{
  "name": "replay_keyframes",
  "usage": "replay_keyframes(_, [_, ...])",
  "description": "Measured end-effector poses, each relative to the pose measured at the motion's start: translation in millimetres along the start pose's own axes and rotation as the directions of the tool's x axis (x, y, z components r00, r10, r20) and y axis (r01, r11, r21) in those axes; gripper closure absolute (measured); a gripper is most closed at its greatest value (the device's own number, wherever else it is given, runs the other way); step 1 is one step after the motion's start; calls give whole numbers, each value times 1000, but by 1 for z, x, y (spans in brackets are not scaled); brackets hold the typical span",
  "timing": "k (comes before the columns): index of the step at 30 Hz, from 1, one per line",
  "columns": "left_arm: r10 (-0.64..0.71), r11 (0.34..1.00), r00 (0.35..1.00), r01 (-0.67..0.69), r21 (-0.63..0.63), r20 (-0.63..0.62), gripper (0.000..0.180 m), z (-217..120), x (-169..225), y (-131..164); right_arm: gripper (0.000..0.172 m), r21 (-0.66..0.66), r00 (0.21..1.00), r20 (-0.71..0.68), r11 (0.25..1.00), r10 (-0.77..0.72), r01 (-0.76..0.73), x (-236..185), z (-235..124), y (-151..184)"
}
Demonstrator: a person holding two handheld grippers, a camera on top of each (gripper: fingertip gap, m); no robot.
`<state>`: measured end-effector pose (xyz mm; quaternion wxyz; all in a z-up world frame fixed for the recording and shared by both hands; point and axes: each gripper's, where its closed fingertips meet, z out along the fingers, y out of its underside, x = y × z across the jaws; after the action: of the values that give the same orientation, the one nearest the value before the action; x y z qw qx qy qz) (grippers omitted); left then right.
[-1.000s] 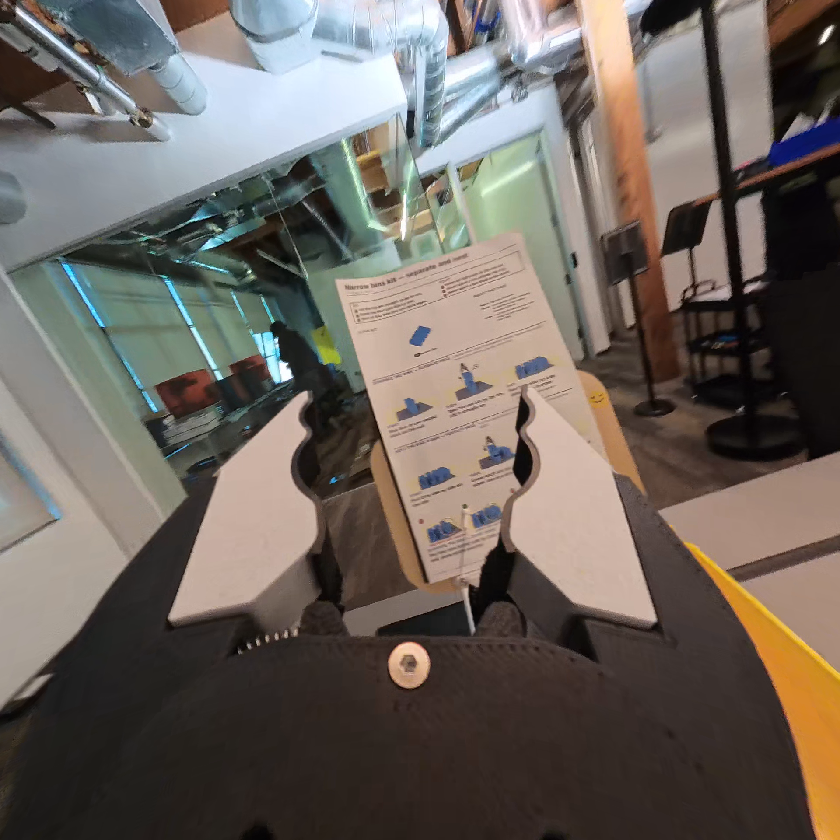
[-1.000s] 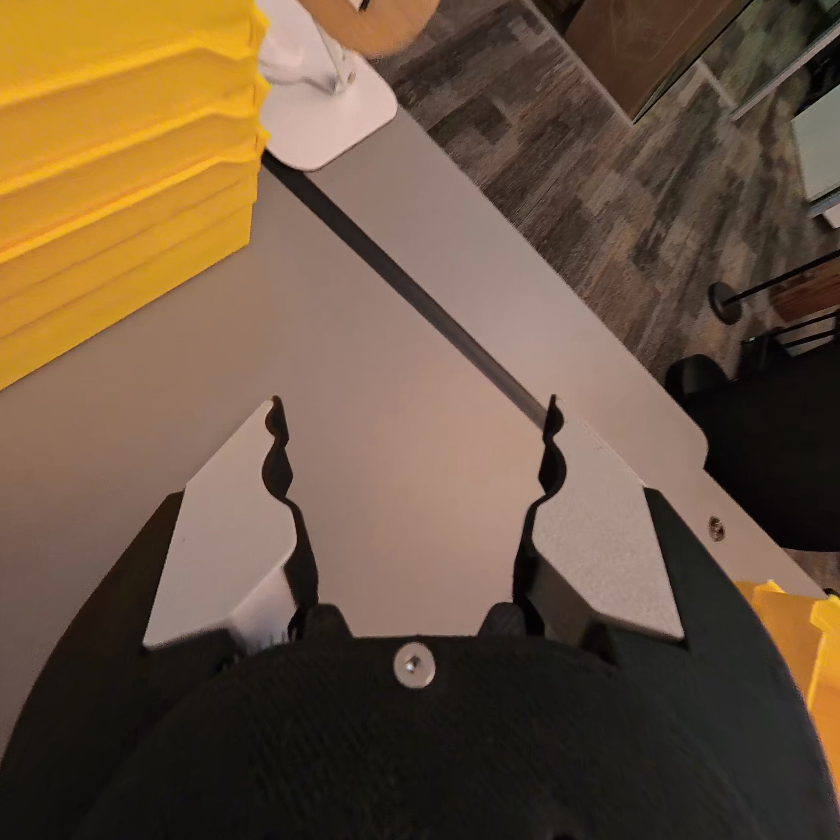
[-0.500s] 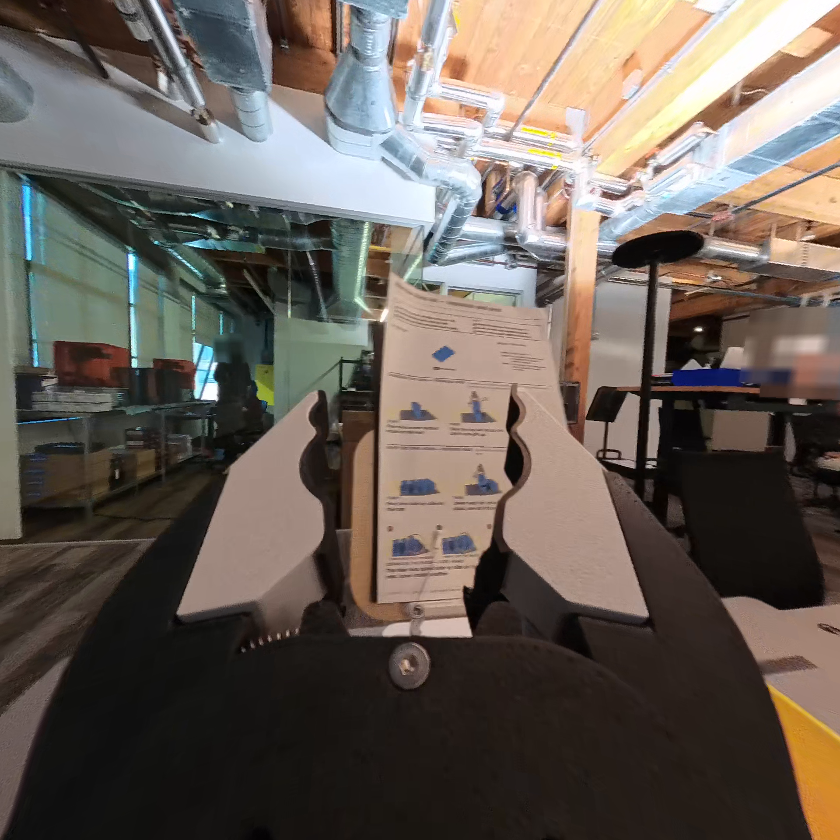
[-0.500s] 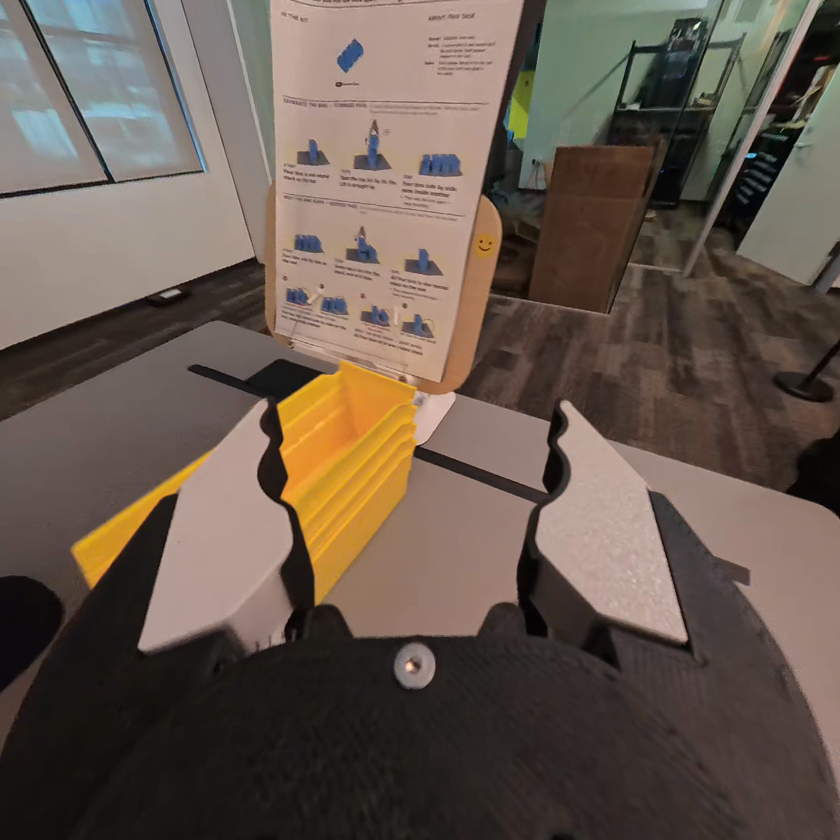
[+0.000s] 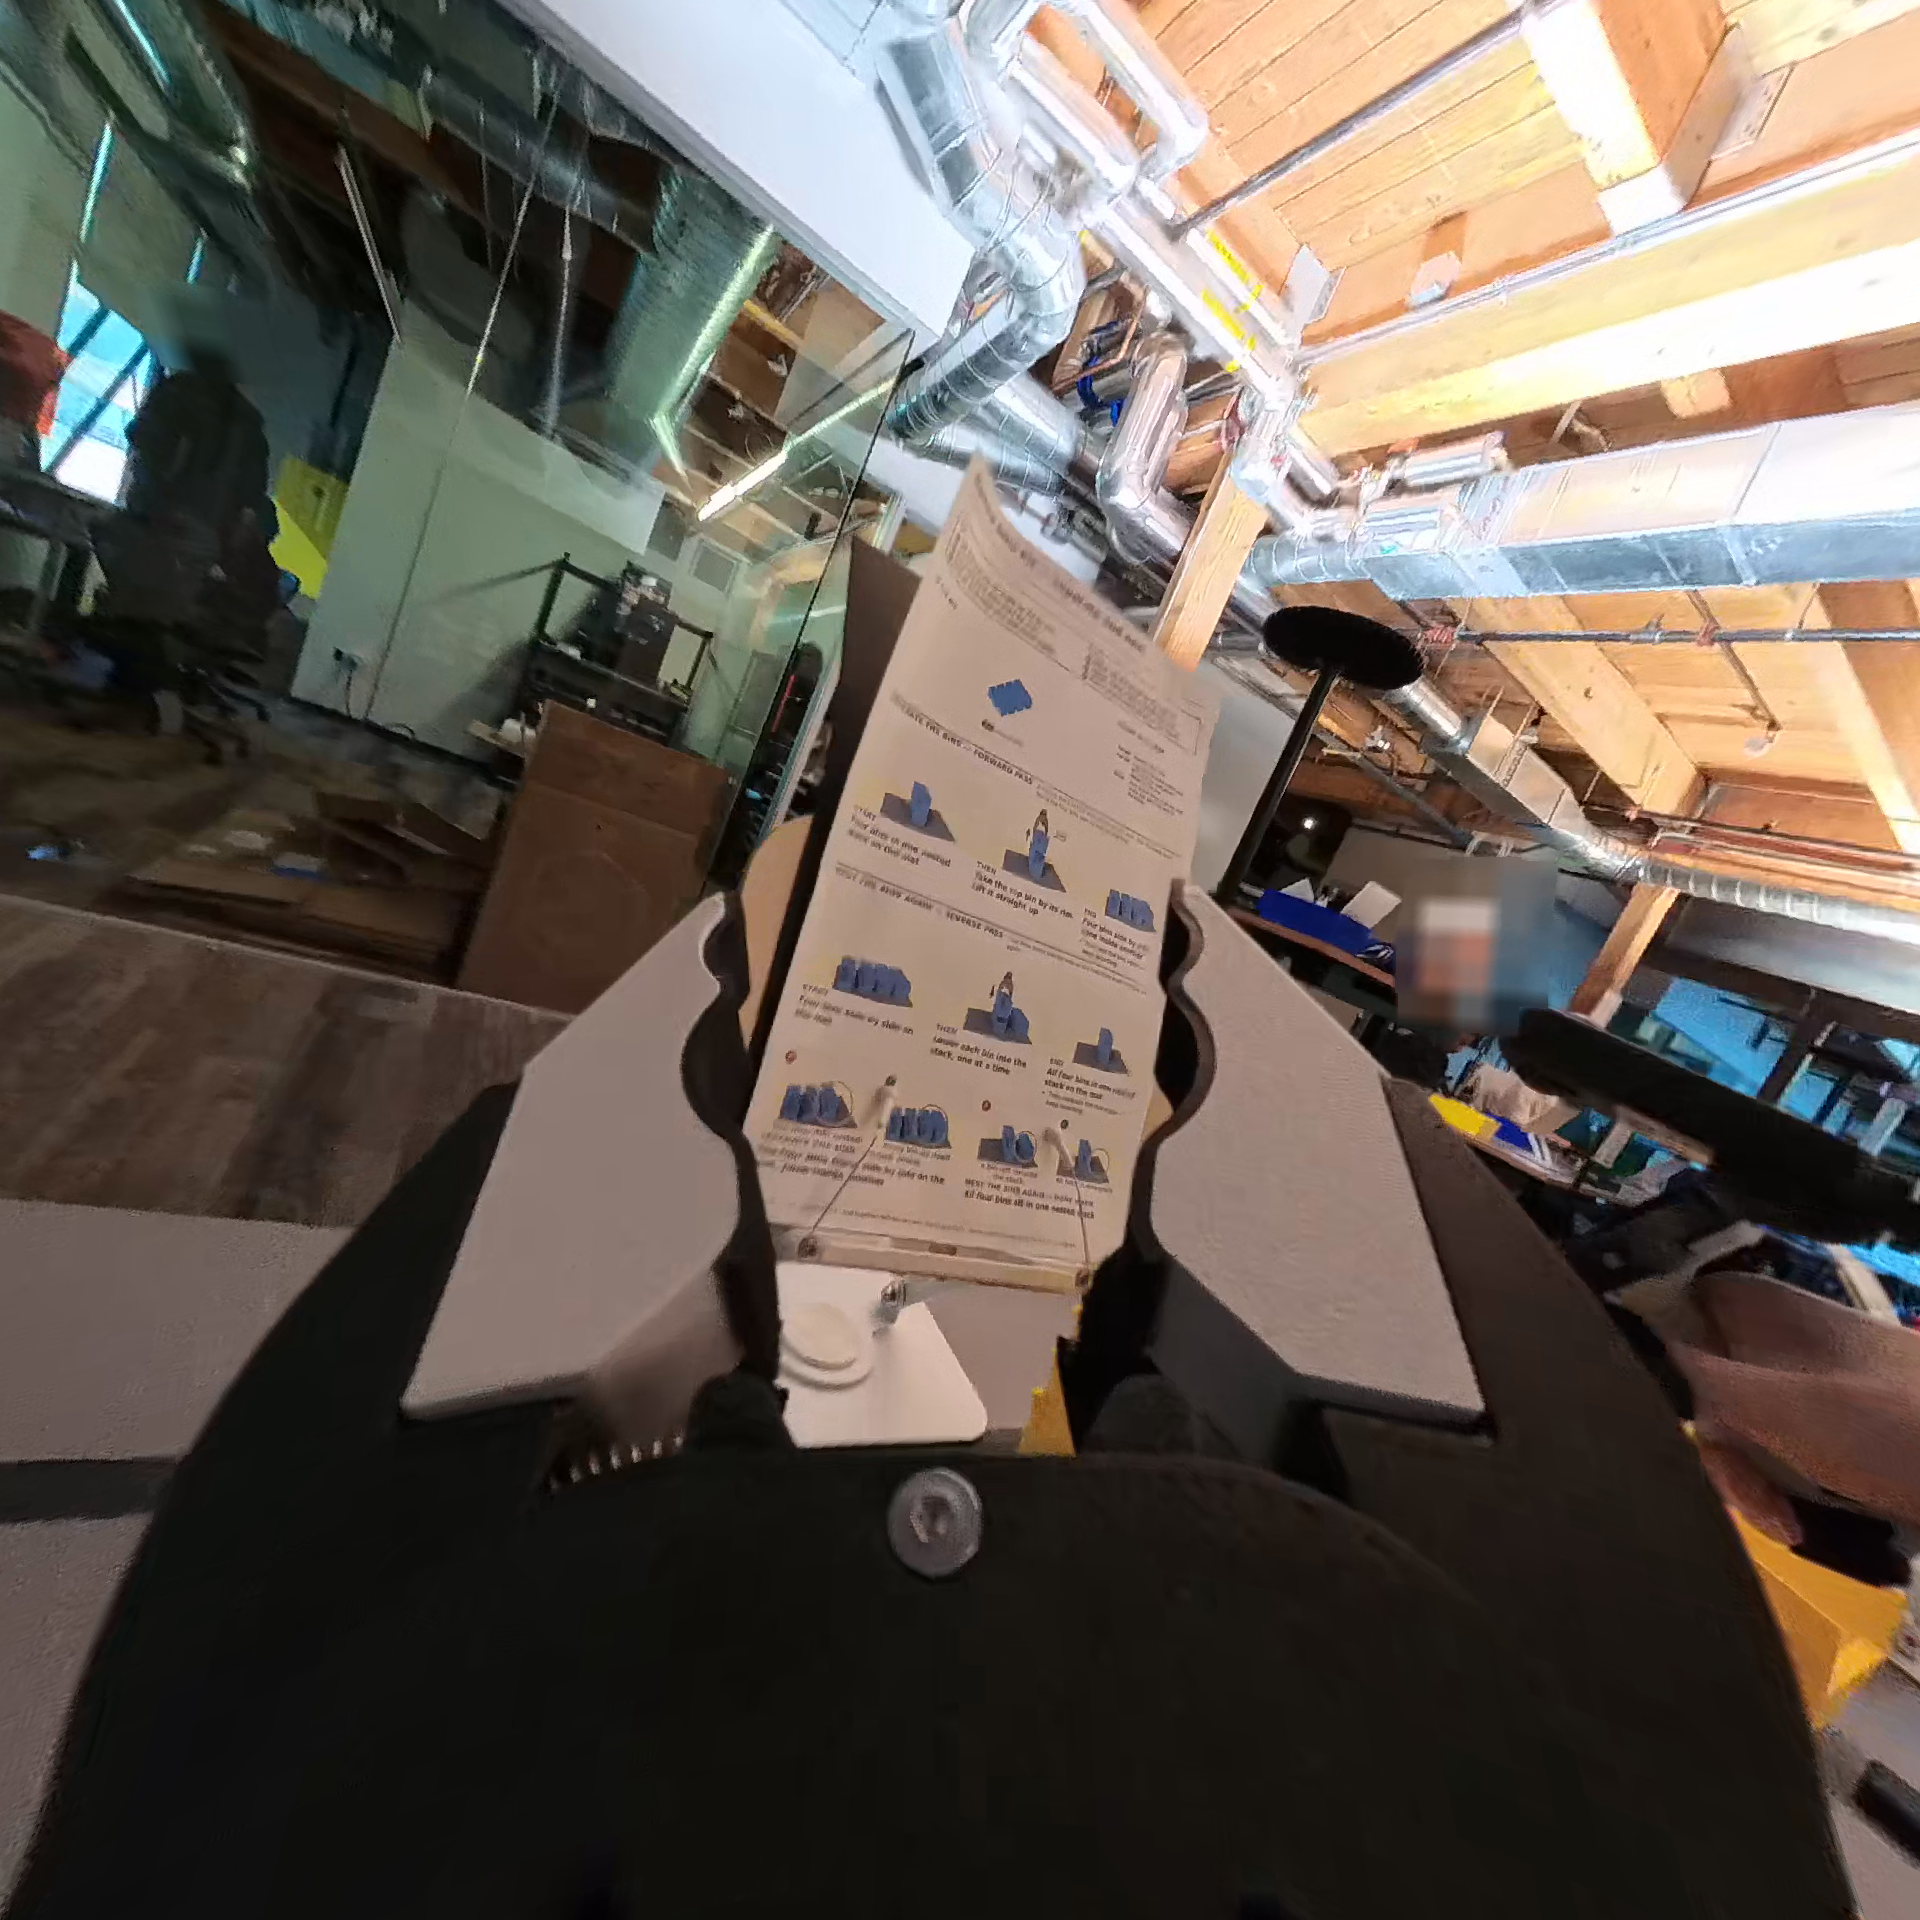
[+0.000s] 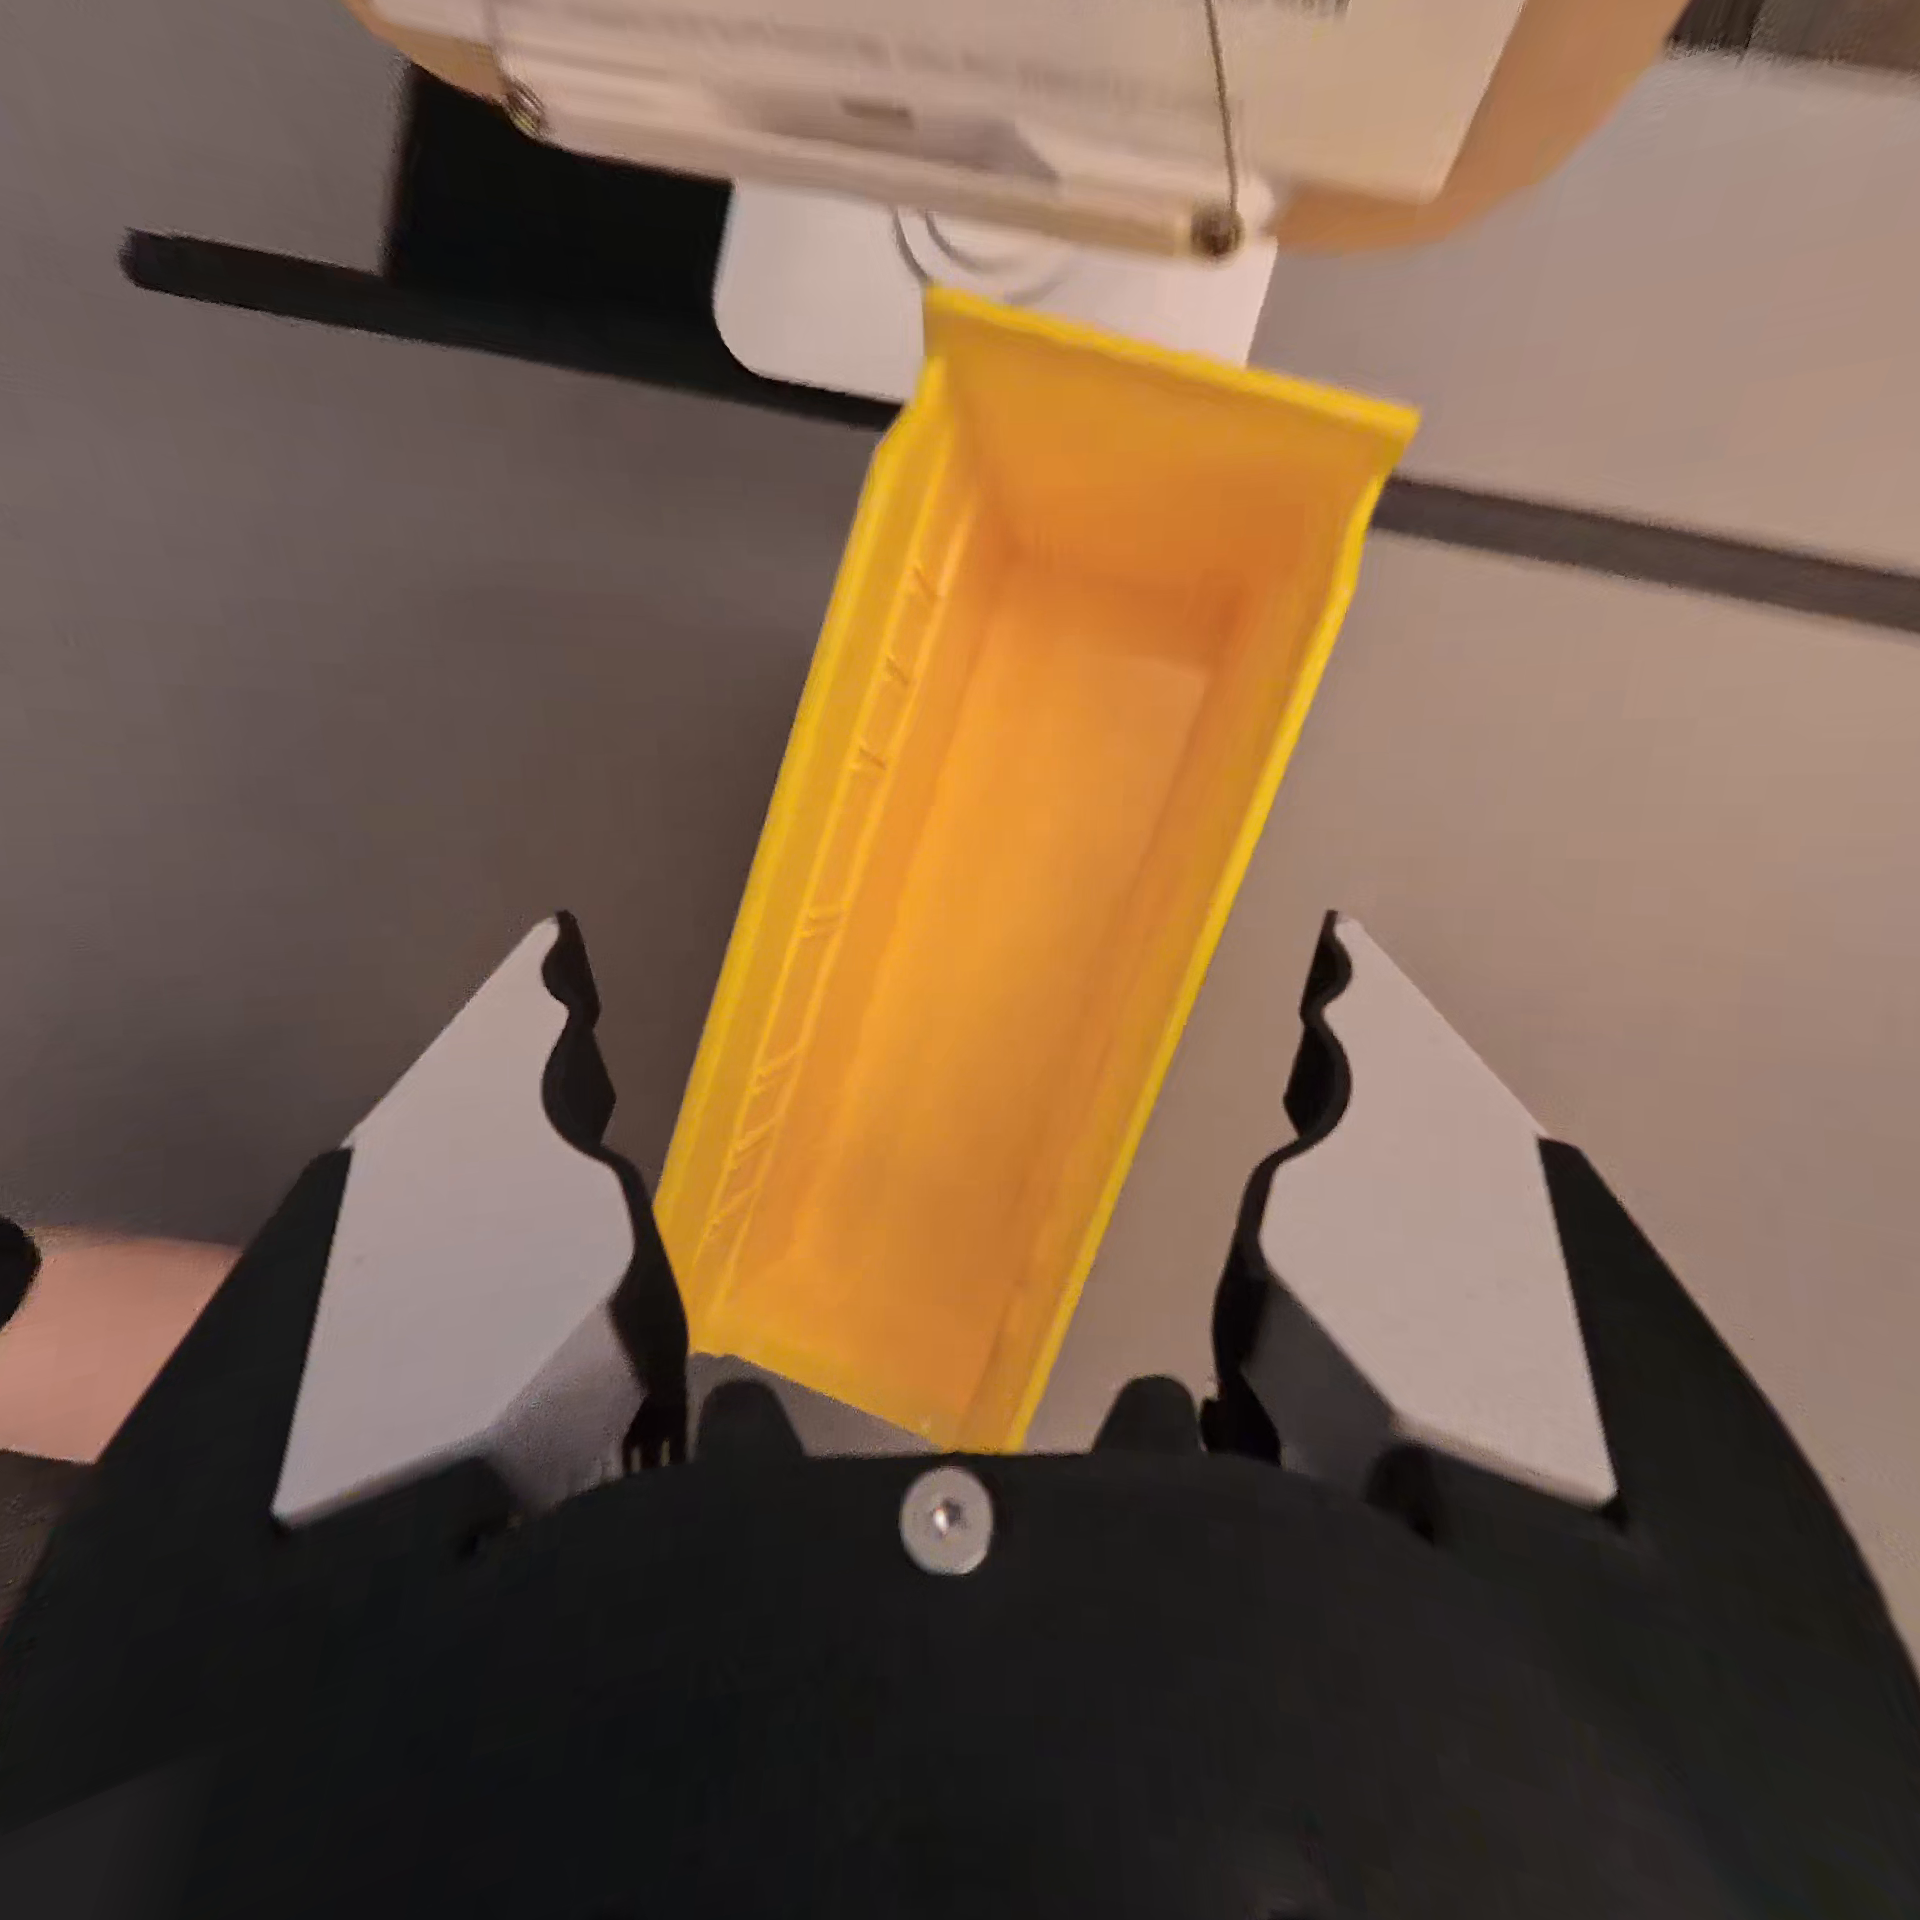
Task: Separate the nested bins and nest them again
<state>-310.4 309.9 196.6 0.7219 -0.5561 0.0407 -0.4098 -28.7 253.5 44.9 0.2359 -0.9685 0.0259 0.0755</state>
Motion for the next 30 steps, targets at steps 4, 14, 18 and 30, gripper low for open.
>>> replay_keyframes(4, [9, 997, 1000, -8, -74, 23, 98, 2, -20, 8, 38, -96, 992, -120, 995, 28, -40, 5, 14, 6])
replay_keyframes(14, [-104, 966, 990, 78, -245, -96, 101, 10, -14, 38, 45, -299, 982, -162, 944, 96, -142, 4, 43, 50])
replay_keyframes(18, [-93, 962, 990, 61, -267, -108, 103, 11, -9, 42, 46, -319, 979, -174, 934, 106, -158, 3, 43, 50])
replay_keyframes(30, [-133, 957, 982, 93, -273, -131, 105, 11, -7, 43, 55, -378, 967, -250, 916, 40, -136, 8, 47, 56])
